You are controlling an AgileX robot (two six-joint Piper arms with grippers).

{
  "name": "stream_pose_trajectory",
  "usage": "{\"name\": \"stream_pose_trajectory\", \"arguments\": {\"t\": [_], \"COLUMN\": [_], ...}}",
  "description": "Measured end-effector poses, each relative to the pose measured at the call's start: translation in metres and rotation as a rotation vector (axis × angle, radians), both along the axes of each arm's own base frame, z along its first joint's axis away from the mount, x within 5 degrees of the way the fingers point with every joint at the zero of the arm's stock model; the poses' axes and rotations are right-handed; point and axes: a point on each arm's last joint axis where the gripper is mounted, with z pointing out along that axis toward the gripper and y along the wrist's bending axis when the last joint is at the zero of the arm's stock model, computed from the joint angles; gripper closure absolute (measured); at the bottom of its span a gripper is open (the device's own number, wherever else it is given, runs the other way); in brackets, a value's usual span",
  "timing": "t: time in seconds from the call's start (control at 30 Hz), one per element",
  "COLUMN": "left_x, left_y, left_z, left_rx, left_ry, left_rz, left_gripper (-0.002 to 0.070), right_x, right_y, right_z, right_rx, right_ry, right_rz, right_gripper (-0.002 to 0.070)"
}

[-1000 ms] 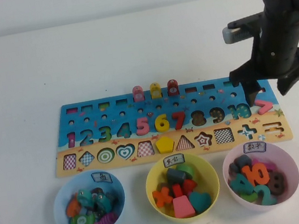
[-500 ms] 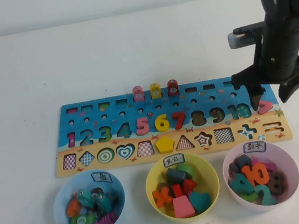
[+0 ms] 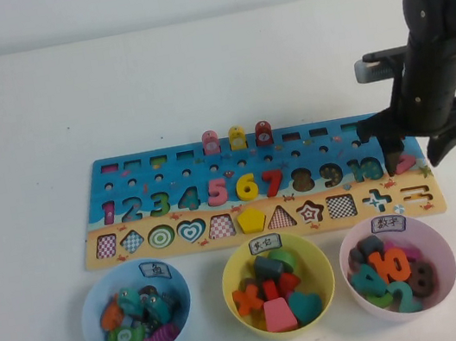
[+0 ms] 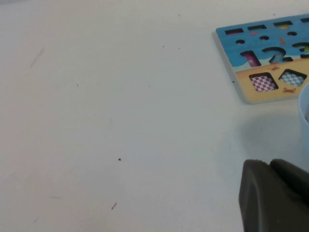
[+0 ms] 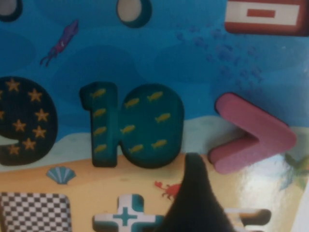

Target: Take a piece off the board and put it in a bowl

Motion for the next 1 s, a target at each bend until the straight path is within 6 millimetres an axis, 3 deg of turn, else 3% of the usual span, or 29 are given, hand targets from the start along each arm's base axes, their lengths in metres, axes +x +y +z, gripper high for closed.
{"name": "stream_pose_trajectory", "arguments": {"t": [0.17, 0.63, 1.0], "left_x": [0.0, 0.0, 0.0], "left_y": [0.0, 0.0, 0.0], "left_z": [0.0, 0.0, 0.0], "left_rx": [0.0, 0.0, 0.0], "left_ry": [0.0, 0.0, 0.0], "left_rz": [0.0, 0.0, 0.0], "left_gripper": [0.0679, 0.068, 0.068], "right_x": [0.0023, 0.007, 0.0079], "right_y": [0.0009, 0.0028, 0.0031], "right_z": [-0.0091, -0.011, -0.0109], "right_rx": [0.001, 0.02, 0.022], "right_ry": [0.01, -0.034, -0.044], "right_rz": [-0.001, -0.005, -0.006], "right_gripper": [0.023, 0.0238, 0.0375]}}
